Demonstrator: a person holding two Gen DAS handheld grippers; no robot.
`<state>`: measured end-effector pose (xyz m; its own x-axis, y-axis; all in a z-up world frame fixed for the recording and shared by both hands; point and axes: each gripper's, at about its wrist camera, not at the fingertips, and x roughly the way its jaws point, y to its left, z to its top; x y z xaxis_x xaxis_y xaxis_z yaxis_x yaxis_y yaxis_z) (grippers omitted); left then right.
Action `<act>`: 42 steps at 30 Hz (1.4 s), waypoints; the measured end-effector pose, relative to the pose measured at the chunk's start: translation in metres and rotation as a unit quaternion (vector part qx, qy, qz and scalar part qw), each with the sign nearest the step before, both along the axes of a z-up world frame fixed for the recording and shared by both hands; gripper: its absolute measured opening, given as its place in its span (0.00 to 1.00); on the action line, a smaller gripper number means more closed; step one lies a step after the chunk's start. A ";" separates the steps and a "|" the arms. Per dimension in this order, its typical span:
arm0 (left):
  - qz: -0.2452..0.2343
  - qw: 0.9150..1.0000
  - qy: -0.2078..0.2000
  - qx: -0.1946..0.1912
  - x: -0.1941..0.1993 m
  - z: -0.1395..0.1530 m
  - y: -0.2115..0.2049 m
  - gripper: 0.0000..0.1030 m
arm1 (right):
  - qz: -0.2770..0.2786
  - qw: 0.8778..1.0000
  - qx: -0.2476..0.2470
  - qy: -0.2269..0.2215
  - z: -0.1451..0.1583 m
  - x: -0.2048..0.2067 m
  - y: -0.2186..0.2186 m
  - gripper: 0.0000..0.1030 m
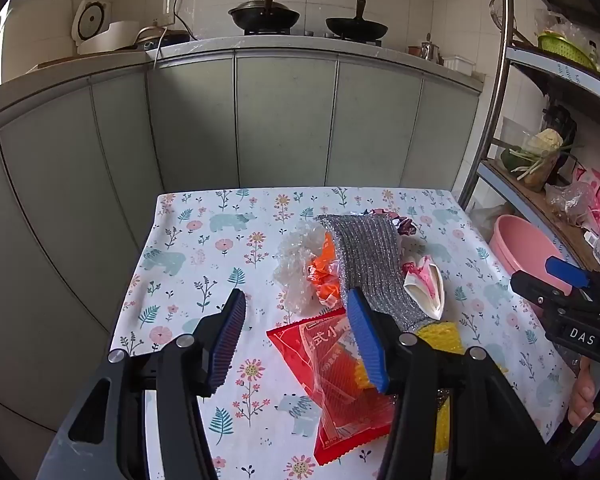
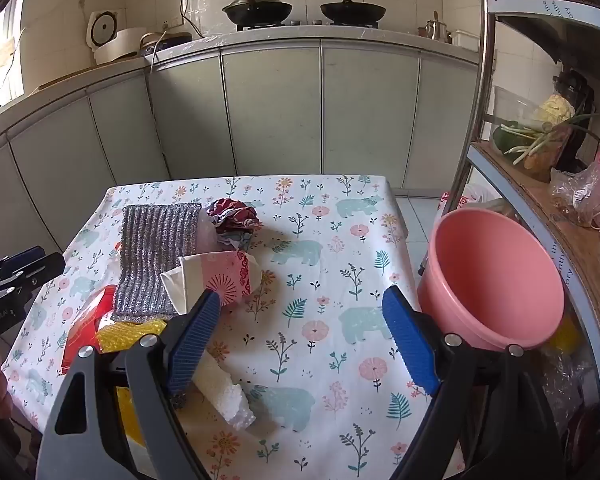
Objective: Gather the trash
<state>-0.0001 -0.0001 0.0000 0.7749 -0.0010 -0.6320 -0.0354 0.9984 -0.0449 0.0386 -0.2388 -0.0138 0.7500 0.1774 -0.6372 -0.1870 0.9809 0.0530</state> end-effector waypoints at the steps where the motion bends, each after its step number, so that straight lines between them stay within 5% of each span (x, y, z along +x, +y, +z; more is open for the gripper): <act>1: 0.001 1.000 0.000 0.000 0.000 0.000 0.000 0.51 | 0.000 1.000 -0.001 0.000 0.000 0.000 0.000 0.82; 42: 0.000 1.000 0.000 -0.002 -0.002 0.000 -0.001 0.51 | 0.001 1.000 0.000 -0.002 0.000 -0.001 0.000 0.82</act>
